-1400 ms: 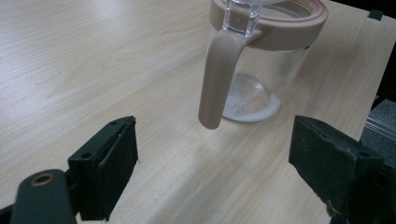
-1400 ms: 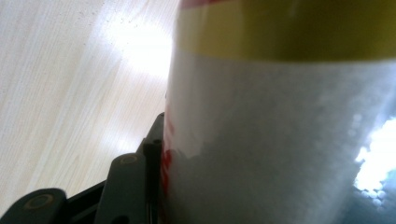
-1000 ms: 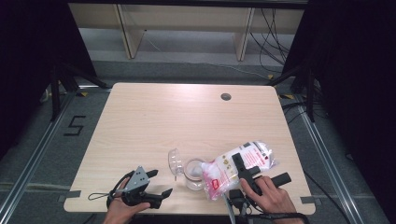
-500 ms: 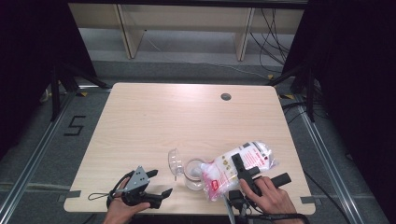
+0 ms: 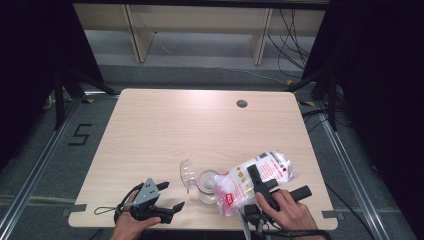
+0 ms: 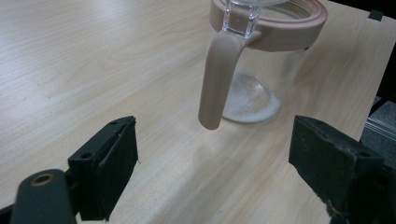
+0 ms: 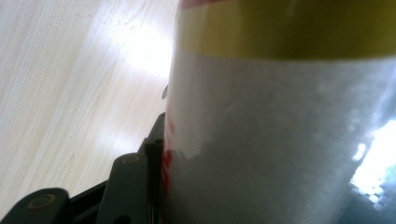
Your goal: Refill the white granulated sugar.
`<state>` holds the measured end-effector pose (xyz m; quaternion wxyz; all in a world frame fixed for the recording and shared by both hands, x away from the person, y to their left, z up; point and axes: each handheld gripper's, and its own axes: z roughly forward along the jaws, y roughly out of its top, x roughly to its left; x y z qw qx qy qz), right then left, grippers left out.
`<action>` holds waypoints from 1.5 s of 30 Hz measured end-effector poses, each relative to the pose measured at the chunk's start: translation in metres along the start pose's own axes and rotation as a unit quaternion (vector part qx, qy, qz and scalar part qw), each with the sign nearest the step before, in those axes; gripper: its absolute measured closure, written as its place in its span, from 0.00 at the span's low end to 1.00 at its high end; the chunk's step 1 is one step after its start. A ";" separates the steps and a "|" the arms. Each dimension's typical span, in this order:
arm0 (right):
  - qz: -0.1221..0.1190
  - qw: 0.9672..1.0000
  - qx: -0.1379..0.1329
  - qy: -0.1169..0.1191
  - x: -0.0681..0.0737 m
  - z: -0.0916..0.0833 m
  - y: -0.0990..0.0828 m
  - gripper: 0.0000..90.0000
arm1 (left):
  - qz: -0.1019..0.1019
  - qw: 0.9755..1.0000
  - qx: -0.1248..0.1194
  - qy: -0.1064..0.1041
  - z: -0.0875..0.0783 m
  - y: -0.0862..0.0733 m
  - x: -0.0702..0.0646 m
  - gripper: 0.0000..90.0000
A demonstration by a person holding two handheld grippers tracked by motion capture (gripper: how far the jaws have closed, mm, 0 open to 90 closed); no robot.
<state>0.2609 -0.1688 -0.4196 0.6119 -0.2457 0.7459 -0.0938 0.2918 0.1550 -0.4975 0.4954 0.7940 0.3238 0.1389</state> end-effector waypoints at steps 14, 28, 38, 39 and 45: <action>0.012 1.000 -0.001 0.000 0.005 0.000 0.003 0.60 | -0.004 1.000 -0.003 -0.001 0.000 0.000 -0.001 0.17; -0.004 1.000 0.000 0.002 0.001 -0.001 0.004 0.60 | 0.000 1.000 0.000 -0.001 0.000 0.000 0.000 0.17; 0.000 1.000 -0.002 0.001 0.000 0.000 0.005 0.61 | -0.001 1.000 -0.001 -0.002 0.000 0.000 0.000 0.17; -0.013 1.000 -0.009 -0.001 -0.002 0.001 0.005 0.61 | -0.004 1.000 -0.005 -0.003 0.000 0.000 0.000 0.17; -0.002 1.000 0.000 0.004 0.001 0.000 0.004 0.61 | -0.005 1.000 -0.003 -0.003 0.000 0.000 -0.001 0.17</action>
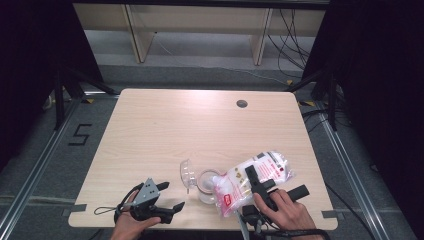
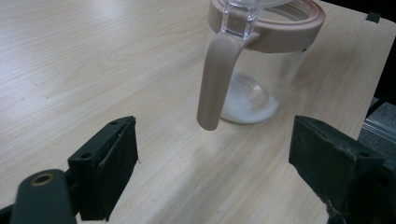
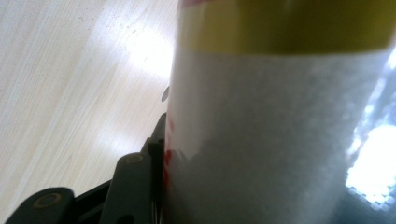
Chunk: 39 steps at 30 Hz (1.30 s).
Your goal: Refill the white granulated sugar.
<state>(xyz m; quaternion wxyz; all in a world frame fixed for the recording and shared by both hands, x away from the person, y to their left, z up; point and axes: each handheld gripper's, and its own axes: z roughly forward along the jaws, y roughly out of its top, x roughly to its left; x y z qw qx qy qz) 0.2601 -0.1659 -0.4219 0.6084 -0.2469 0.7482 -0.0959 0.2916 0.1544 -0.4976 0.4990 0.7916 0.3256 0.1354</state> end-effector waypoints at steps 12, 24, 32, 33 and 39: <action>0.000 1.000 0.004 0.003 0.000 -0.001 -0.002 0.62 | 0.000 1.000 -0.001 -0.001 0.000 0.000 0.000 0.17; -0.001 1.000 0.004 0.001 -0.002 -0.003 -0.002 0.63 | 0.002 1.000 0.000 0.000 0.000 0.000 0.000 0.17; 0.005 1.000 -0.004 -0.001 -0.002 -0.003 -0.001 0.63 | 0.001 1.000 0.000 0.000 -0.001 0.000 0.000 0.17; 0.012 1.000 -0.001 0.002 -0.002 -0.004 -0.001 0.63 | 0.005 1.000 0.001 -0.001 -0.001 0.000 0.000 0.17; -0.004 1.000 0.005 0.003 -0.004 -0.004 -0.002 0.63 | 0.002 1.000 0.000 0.000 -0.001 0.000 0.000 0.17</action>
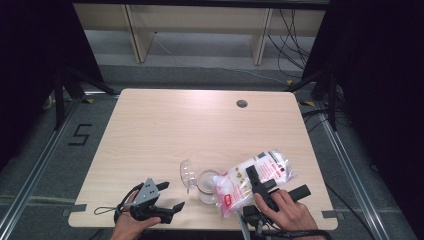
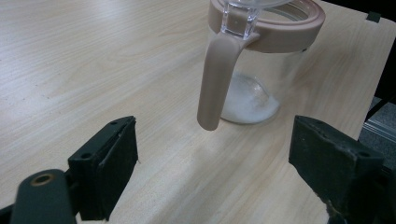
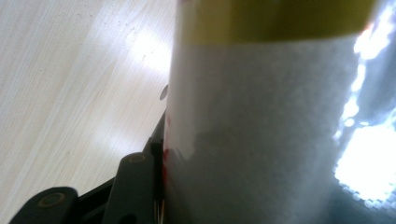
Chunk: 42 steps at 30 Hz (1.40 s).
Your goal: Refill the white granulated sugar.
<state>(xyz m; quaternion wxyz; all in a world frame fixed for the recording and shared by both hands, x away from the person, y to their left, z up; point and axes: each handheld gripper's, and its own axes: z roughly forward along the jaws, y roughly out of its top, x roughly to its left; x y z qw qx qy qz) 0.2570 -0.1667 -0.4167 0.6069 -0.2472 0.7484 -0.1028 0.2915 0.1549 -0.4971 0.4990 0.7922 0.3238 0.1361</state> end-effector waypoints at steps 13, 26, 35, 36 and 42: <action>0.003 1.000 -0.002 -0.003 -0.001 0.000 -0.002 0.63 | 0.001 1.000 0.001 0.003 0.000 0.000 0.000 0.17; -0.025 1.000 0.004 -0.008 -0.004 0.000 -0.006 0.64 | 0.001 1.000 0.002 0.002 0.000 0.000 0.000 0.17; -0.011 1.000 0.004 -0.004 -0.002 0.000 -0.005 0.64 | 0.002 1.000 0.000 0.003 0.000 0.000 0.000 0.17; -0.012 1.000 0.004 -0.004 -0.002 0.000 -0.005 0.64 | 0.004 1.000 -0.001 0.005 0.000 0.000 0.000 0.17; -0.025 1.000 -0.002 -0.007 -0.004 -0.001 -0.003 0.65 | 0.016 1.000 0.003 0.007 -0.001 0.001 0.002 0.17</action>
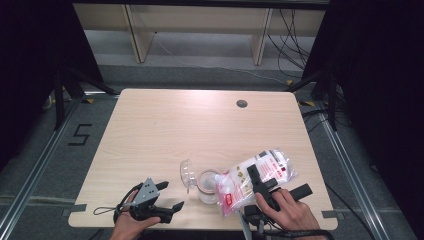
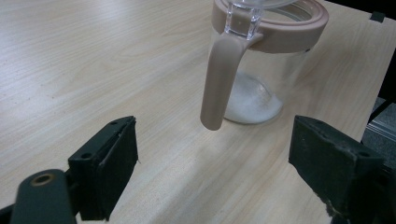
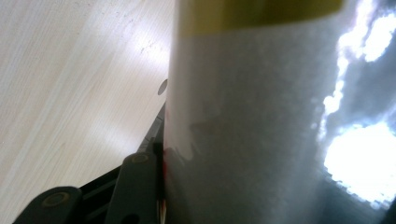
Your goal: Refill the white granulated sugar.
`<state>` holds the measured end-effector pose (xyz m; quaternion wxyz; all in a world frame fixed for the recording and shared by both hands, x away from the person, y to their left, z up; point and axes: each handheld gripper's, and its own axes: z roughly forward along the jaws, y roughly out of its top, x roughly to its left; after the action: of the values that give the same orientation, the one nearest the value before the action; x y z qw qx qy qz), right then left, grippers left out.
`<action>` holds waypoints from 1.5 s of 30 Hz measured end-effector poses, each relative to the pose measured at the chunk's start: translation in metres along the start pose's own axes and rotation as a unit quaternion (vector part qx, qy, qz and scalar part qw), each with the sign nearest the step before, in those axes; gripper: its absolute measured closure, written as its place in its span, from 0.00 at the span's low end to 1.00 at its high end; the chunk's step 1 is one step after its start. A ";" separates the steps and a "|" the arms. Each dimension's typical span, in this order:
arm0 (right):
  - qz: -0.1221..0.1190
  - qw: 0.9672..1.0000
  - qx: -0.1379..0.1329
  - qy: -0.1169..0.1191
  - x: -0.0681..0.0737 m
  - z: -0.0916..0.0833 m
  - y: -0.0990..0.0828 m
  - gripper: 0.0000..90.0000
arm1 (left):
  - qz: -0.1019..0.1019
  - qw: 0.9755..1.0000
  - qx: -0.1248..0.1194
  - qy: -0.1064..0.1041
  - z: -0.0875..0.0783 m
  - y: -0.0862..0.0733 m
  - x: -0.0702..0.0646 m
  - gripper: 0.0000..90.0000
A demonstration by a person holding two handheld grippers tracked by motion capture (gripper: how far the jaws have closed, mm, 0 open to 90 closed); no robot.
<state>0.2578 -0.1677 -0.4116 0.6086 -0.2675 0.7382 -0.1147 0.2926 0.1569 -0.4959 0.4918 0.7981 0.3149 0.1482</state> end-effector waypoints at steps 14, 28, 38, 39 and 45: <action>0.023 1.000 -0.006 0.007 0.003 -0.001 0.003 0.66 | 0.001 1.000 -0.003 0.001 0.000 0.000 -0.001 0.17; 0.031 0.999 -0.016 -0.004 0.003 -0.001 0.000 0.68 | -0.012 1.000 -0.002 0.000 0.001 -0.001 -0.002 0.17; 0.040 0.999 -0.011 -0.002 0.007 -0.001 -0.010 0.68 | -0.010 1.000 -0.003 0.001 0.001 0.000 -0.002 0.17; 0.040 0.999 -0.011 -0.002 0.007 -0.001 -0.010 0.68 | 0.003 1.000 -0.001 0.000 0.000 0.000 0.000 0.17; 0.038 0.999 -0.010 0.000 0.008 -0.006 -0.009 0.68 | 0.002 1.000 -0.001 0.000 0.000 0.000 0.000 0.17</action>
<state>0.2530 -0.1805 -0.4129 0.6099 -0.2453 0.7489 -0.0834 0.2924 0.1568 -0.4958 0.4922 0.7984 0.3128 0.1497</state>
